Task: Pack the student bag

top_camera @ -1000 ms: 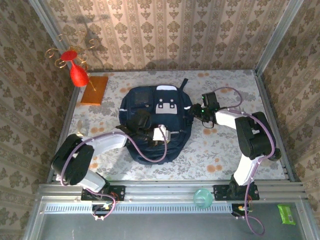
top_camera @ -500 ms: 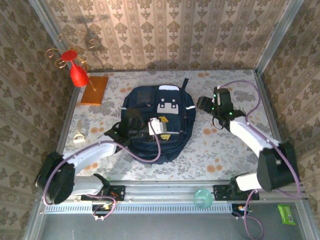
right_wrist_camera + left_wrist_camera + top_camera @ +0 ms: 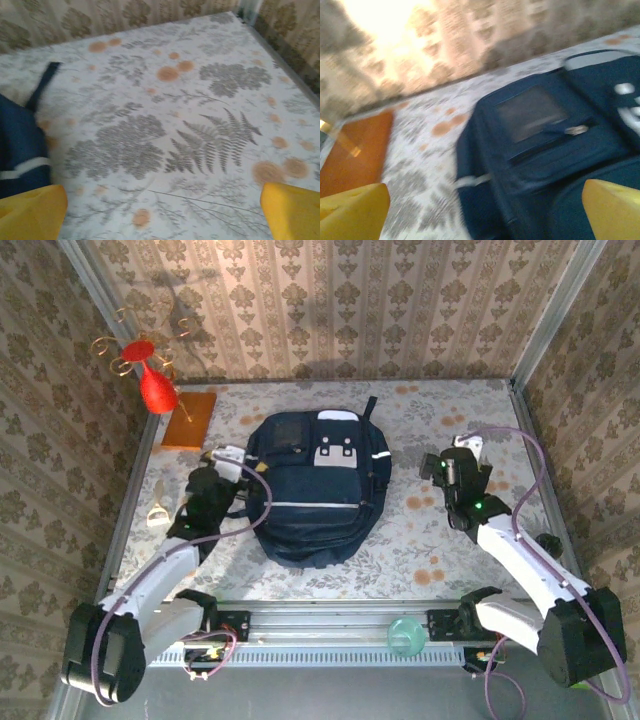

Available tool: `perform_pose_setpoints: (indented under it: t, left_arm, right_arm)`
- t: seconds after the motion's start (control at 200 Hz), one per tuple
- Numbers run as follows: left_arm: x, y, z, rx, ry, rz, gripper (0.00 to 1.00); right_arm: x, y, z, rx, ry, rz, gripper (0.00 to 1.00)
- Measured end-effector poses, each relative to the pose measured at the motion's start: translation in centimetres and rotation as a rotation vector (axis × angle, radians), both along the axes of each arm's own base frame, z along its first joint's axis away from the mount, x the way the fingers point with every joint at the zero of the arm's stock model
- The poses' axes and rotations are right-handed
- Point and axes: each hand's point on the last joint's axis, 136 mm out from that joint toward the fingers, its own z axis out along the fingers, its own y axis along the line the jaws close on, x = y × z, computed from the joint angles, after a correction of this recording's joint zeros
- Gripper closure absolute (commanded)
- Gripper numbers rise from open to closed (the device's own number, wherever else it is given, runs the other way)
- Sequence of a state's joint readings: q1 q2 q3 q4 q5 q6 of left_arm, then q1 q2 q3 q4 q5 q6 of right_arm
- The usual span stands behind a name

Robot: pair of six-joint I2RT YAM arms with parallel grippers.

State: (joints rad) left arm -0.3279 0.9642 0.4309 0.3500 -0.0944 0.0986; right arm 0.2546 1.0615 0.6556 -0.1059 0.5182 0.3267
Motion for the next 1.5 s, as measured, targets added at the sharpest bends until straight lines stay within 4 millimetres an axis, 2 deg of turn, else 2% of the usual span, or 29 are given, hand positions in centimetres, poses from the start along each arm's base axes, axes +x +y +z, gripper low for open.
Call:
perform_pose_setpoints:
  t: [0.155, 0.355, 0.465, 0.71, 0.84, 0.915, 0.985, 1.065, 1.255, 1.5]
  left_arm:
    - [-0.1, 5.3, -3.0, -0.024, 0.045, 0.195, 0.0]
    - [0.3, 8.3, -5.2, -0.011, 0.049, 0.312, 0.0]
    - [0.7, 9.0, -6.3, -0.003, 0.045, 0.336, 0.0]
    - [2.0, 9.1, -9.2, 0.011, 0.056, 0.335, 0.0]
    - [3.6, 9.3, -10.7, 0.021, 0.053, 0.336, 0.0]
    - [3.7, 9.5, -12.0, 0.024, 0.085, 0.333, 0.0]
    - [4.0, 9.4, -11.7, 0.013, 0.073, 0.32, 0.0]
    - [4.6, 9.6, -11.0, 0.005, 0.054, 0.319, 0.0]
    - [6.0, 10.3, -9.3, 0.007, 0.016, 0.369, 0.0]
    - [5.8, 10.7, -9.8, 0.019, 0.039, 0.389, 0.0]
  right_arm:
    - [-0.8, -2.5, -2.4, -0.092, 0.036, -0.089, 0.0]
    - [-1.2, -3.9, -6.5, -0.184, 0.069, -0.09, 0.0]
    - [-0.8, -4.4, -7.8, -0.21, 0.084, -0.073, 0.0]
    - [1.8, -3.6, -5.8, -0.189, -0.074, -0.003, 0.0]
    - [3.1, -3.6, -6.5, -0.152, -0.098, 0.039, 0.0]
    - [3.9, -3.3, -7.1, -0.127, -0.118, 0.071, 0.0]
    - [4.7, -2.9, -8.3, -0.109, -0.125, 0.103, 0.0]
    - [4.7, -2.3, -9.9, -0.093, -0.082, 0.139, 0.0]
    - [5.1, -1.8, -9.4, -0.074, -0.103, 0.172, 0.0]
    - [5.2, -1.6, -9.4, -0.07, -0.106, 0.181, 0.0]
